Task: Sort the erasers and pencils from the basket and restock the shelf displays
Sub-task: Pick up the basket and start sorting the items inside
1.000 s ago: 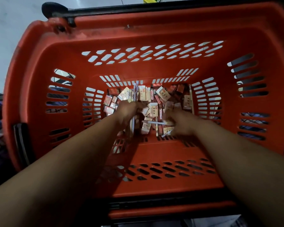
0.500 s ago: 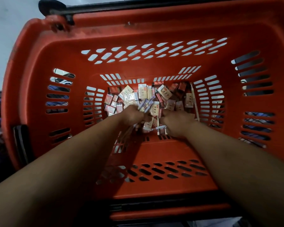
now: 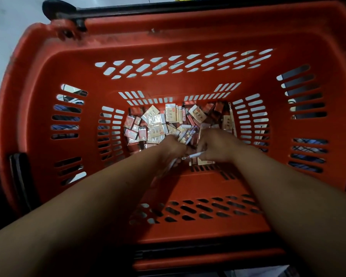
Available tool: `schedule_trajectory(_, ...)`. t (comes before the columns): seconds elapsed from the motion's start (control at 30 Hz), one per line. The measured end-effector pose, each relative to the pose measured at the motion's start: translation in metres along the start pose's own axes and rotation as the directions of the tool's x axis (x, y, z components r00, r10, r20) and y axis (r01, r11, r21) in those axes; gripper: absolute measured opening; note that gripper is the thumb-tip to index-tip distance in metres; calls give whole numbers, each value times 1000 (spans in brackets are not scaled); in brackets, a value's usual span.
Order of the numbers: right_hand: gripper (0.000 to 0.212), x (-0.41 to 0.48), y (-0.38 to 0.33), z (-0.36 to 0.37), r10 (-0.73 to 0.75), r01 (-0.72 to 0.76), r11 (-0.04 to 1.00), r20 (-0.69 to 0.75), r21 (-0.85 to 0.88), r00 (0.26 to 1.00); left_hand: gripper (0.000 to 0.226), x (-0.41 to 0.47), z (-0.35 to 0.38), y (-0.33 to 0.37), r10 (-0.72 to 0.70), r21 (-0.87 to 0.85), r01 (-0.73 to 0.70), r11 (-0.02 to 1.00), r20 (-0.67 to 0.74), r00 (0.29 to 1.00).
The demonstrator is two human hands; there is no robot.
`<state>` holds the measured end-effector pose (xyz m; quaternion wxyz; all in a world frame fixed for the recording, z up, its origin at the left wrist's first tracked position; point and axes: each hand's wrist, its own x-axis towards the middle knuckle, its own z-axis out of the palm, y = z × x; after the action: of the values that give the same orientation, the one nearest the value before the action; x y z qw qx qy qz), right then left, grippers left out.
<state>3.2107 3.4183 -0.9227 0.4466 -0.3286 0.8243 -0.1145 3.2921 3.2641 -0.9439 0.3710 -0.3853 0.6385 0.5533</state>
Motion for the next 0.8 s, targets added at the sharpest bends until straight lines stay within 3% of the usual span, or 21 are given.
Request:
schedule_trajectory(0.2,7,4,0,5,-24,26,999,-51,27,998,1,-2,-14,2,-23,57,22,998,24,999)
schedule_trajectory(0.4,6,8,4,3,16,5,979,-105,202,994,19,-2,-55,13,-151,118,121,986,293,944)
schedule_trajectory(0.5,6,9,-1,0,3,31,963,-128,266,992,36,-1,-63,17,-180,129,145,981,330,927)
schedule_trajectory(0.6,8,11,-3,-1,-29,55,957,-97,286,995,33,-1,-63,19,-201,118,171,978,342,918)
schedule_trajectory(0.7,11,14,-5,4,-64,72,983,-51,168,997,13,4,-62,20,-241,142,202,969,381,893)
schedule_trajectory(0.8,16,16,-13,11,-83,83,995,-4,57,997,15,-3,-62,29,-258,139,217,966,485,835)
